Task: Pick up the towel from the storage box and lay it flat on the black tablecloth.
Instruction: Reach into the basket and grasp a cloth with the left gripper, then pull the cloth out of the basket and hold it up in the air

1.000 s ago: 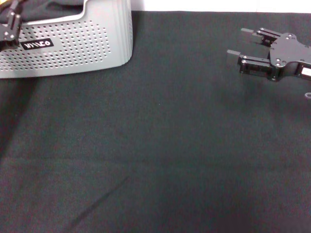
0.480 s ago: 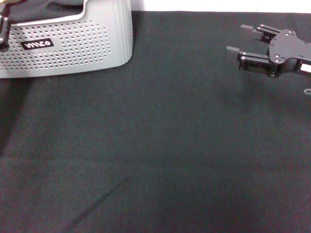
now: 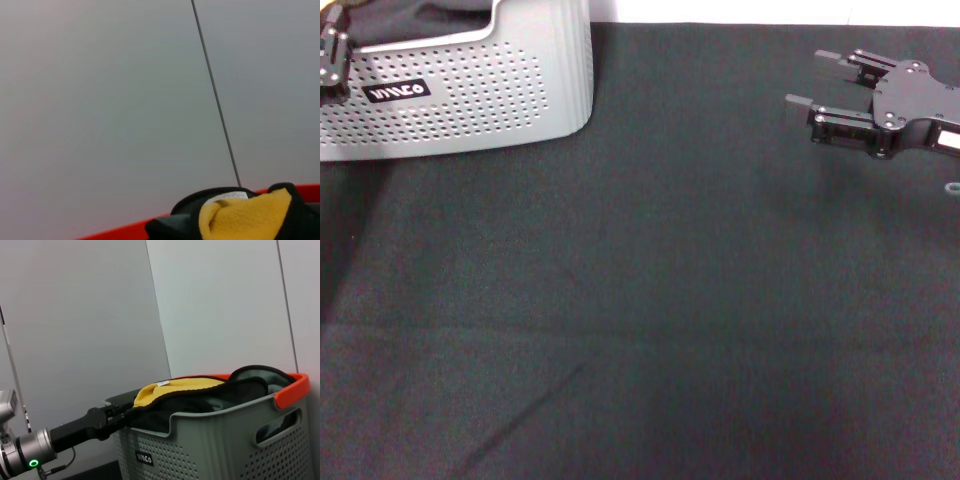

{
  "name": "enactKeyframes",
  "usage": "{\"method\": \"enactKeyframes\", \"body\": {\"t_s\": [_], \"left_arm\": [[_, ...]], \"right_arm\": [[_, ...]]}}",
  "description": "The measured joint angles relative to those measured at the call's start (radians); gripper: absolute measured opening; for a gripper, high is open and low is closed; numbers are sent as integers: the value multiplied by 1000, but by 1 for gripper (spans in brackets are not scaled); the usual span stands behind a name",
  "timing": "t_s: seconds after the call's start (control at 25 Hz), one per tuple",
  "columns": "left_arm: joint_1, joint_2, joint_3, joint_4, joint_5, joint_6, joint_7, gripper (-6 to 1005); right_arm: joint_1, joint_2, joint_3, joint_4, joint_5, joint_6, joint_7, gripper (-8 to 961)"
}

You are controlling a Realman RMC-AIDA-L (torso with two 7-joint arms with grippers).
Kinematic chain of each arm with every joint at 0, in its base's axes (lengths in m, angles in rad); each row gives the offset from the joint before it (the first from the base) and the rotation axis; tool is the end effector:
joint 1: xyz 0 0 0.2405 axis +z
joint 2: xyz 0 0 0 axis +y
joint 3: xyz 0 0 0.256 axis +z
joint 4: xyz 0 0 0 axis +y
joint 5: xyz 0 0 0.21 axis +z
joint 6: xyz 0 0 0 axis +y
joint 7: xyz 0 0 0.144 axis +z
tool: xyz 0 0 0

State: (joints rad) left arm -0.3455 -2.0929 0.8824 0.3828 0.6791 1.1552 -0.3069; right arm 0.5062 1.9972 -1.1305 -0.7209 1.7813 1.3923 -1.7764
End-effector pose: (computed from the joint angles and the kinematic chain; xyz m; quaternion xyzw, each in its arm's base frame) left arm -0.3398 0.3384 0.0600 -0.6916 -0.1330 -0.2799 0.6524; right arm 0.2047 0.3648 0.0243 -0.9066 0.1454 0.3551 0.1754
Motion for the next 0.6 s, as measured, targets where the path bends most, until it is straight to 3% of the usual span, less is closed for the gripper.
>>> {"method": "enactKeyframes", "body": {"t_s": [0.12,0.36,0.56,0.6], "left_arm": [[-5,-1,3,-1,6,-15,0,398],[1,-3,4,2,6,7,3,258],[13,-5,-1,1,0,64,5,49],[15,-6,-1,1,0,78,4,49]], "right_arm": [[0,0,0,0,3,0,0,793],[0,0,0,0,6,3,0,793],[0,1,0,0,5,2,0,794],[0,1,0,0,4,2,0,794]]}}
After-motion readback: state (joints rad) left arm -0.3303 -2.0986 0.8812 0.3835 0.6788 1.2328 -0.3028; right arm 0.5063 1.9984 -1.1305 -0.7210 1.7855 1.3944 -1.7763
